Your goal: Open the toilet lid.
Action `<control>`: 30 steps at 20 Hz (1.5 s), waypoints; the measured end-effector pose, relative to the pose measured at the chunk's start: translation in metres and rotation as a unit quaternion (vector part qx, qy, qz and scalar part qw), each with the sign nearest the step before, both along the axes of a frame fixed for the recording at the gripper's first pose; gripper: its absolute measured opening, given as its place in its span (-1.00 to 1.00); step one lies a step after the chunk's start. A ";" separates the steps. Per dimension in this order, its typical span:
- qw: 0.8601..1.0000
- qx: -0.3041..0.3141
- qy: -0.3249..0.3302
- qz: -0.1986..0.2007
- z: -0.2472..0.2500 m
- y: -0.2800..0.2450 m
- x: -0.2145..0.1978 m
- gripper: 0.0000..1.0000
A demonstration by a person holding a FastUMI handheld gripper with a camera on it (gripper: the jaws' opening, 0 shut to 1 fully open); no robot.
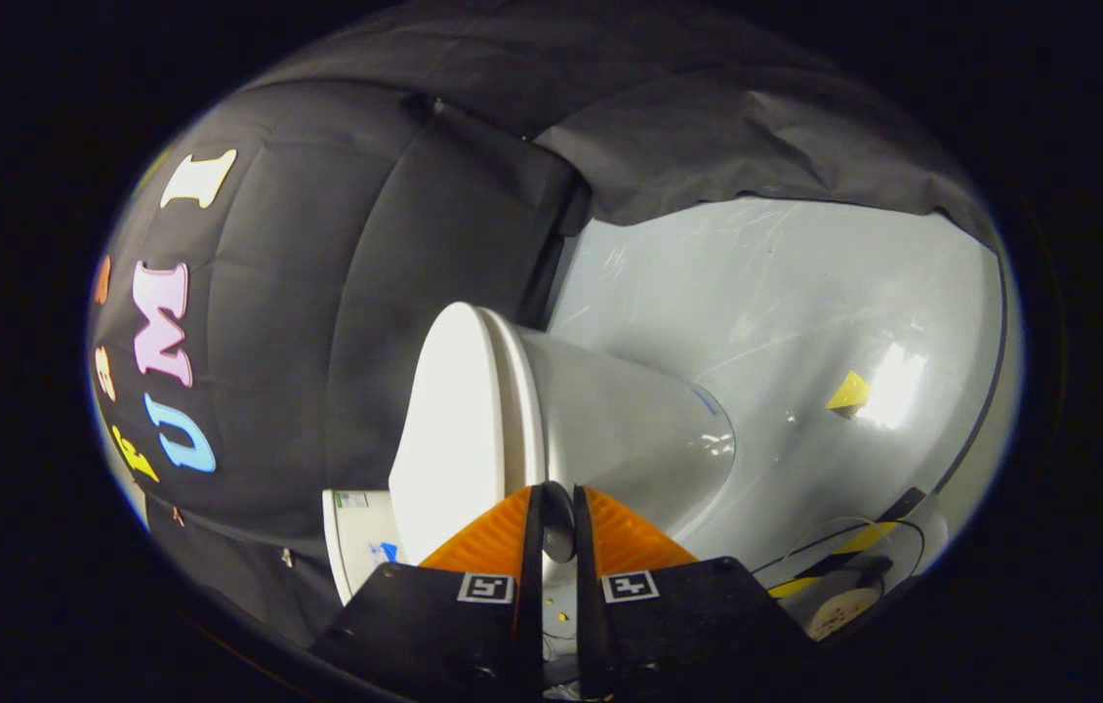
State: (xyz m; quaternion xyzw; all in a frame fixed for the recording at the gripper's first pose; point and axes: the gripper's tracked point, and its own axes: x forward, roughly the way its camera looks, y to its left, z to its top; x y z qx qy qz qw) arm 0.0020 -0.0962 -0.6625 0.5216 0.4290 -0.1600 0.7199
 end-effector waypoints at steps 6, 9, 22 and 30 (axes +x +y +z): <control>1.000 -0.018 -0.003 0.019 0.005 0.000 0.003 -0.64; 0.998 -0.045 -0.007 0.033 0.014 0.003 0.008 -0.73; 0.980 -0.181 -0.047 0.063 0.103 0.027 0.038 -0.73; 0.945 -0.289 -0.108 0.106 0.194 0.070 0.061 -0.73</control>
